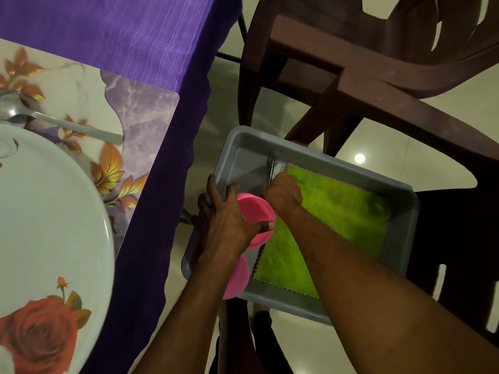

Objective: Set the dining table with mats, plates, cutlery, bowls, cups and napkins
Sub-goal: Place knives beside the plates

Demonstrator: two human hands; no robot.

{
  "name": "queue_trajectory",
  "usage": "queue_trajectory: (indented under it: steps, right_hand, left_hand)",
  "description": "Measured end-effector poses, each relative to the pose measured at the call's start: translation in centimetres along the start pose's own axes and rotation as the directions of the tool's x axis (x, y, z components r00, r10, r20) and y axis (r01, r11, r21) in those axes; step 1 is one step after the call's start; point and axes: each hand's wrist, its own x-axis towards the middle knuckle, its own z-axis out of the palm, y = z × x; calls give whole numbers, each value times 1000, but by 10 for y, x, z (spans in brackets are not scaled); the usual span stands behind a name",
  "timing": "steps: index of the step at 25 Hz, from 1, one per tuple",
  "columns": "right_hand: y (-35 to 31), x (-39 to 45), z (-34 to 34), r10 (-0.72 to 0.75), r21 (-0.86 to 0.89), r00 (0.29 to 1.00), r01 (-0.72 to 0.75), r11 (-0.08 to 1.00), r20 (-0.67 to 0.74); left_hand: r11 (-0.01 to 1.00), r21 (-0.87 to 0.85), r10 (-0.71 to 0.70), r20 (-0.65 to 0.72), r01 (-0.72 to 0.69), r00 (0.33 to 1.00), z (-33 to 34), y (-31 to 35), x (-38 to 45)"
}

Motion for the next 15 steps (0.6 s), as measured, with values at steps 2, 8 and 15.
queue_trajectory:
  steps: [2,8,15]
  right_hand:
    - [-2,-2,-3,37,48,999,-38,998,23]
    - [-4,-6,-2,95,95,995,-91,991,-35]
    - [-6,-3,5,213,207,977,-206,956,-10]
  left_hand:
    - [1000,-8,9,-1,-9,1000,4,-2,0]
    - [1000,-11,17,-67,-17,998,3,-3,-3]
    - [999,-46,3,-118,-9,993,-3,-2,-6]
